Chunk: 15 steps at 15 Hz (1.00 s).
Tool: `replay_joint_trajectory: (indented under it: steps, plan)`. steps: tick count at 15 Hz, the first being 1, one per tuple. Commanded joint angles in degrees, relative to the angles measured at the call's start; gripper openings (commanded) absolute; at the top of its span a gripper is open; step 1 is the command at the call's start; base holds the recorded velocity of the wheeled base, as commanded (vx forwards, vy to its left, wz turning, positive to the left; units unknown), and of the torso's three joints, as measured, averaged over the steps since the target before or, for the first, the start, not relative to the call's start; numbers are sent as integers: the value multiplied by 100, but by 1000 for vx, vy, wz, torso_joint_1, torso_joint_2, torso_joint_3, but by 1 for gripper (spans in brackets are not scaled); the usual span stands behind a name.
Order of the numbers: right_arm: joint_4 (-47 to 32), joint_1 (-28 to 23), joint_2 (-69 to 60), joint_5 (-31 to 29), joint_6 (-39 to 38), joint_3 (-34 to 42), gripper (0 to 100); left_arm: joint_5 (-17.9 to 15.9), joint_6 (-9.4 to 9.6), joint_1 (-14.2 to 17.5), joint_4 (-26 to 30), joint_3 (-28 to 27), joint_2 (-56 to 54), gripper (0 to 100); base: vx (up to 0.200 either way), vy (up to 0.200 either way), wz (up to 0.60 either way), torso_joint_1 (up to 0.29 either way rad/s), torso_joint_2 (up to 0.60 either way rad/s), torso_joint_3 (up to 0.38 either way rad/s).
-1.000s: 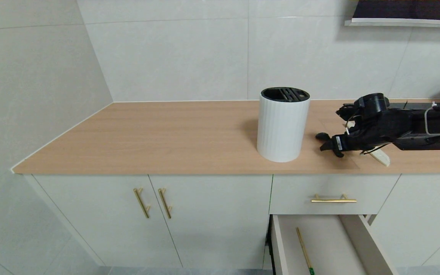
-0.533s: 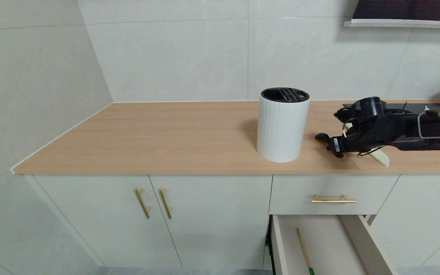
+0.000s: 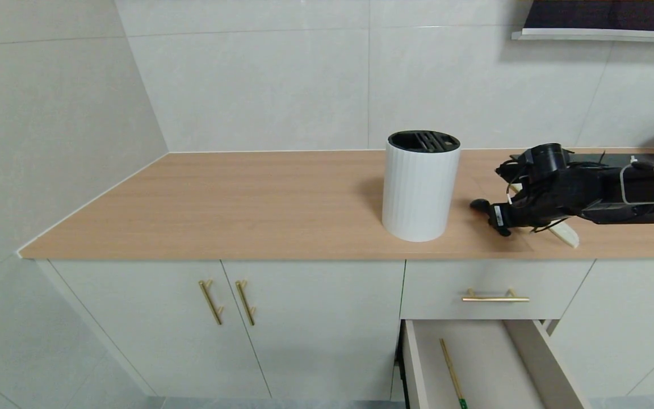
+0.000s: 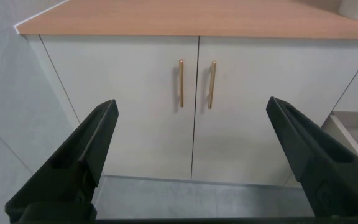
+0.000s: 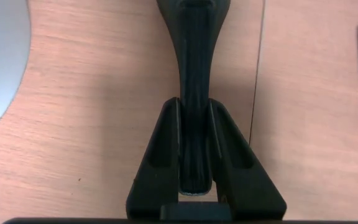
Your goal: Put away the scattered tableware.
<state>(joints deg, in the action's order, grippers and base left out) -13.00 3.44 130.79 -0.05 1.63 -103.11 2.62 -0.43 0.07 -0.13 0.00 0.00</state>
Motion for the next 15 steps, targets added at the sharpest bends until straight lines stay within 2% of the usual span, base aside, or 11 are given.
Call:
replay_joint_trajectory:
  steps: [1, 9, 12, 15]
  plan:
    - [-300, -19, -994, -57, -199, 502, 0, 2, -1, 1, -4, 0, 0, 100, 0, 0, 0, 0, 0, 0]
    - [-485, 219, -4185, -57, -436, 3789, 0, 2, -1, 1, -4, 0, 0, 100, 0, 0, 0, 0, 0, 0]
    - [-476, 465, -4853, -74, -436, 4642, 0, 2, -1, 1, -4, 0, 0, 100, 0, 0, 0, 0, 0, 0]
    - [-458, 509, -4905, -65, -427, 4809, 0, 2, -1, 1, -4, 0, 0, 100, 0, 0, 0, -68, 161, 98]
